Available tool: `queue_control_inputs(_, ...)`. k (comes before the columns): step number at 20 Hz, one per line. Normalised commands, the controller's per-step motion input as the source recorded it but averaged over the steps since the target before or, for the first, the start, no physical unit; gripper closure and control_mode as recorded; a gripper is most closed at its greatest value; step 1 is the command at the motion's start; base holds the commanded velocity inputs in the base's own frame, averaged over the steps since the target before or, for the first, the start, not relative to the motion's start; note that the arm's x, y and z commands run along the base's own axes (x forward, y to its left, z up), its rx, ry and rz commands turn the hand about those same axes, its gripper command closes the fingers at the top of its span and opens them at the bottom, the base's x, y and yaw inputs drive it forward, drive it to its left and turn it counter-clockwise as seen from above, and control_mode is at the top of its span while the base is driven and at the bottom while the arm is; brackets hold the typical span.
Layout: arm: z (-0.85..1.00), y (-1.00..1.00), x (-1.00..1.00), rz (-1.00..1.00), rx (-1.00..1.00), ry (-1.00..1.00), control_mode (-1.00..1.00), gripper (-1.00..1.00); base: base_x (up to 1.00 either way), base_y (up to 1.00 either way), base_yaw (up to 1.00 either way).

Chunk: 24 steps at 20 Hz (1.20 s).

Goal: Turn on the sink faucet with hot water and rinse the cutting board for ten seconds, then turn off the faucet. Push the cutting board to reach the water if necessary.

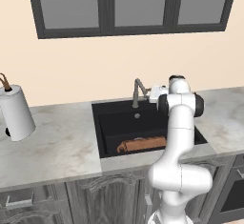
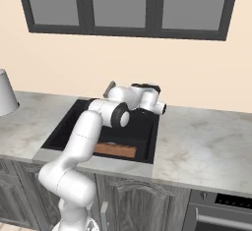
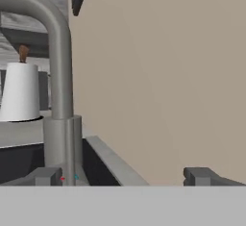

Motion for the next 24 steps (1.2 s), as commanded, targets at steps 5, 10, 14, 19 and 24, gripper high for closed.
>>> queue_control_inputs(5, 0.00, 0.06, 0.00, 0.02, 0.00, 0.00, -1.00, -1.00, 0.00, 0.00, 0.00)
queue_control_inputs(10, 0.04, 0.27, 0.00, 0.03, -0.01, 0.00, -1.00, -1.00, 0.00, 0.00, 0.00)
queue_control_inputs(14, 0.00, 0.22, 0.00, 0.05, 0.00, 0.00, -1.00, -1.00, 0.00, 0.00, 0.00)
queue_control_inputs(19, 0.00, 0.00, 0.02, 0.11, 0.00, 0.00, -1.00, -1.00, 0.00, 0.00, 0.00)
queue_control_inputs(24, 0.00, 0.00, -0.08, 0.17, 0.00, -0.05, -1.00, -1.00, 0.00, 0.00, 0.00)
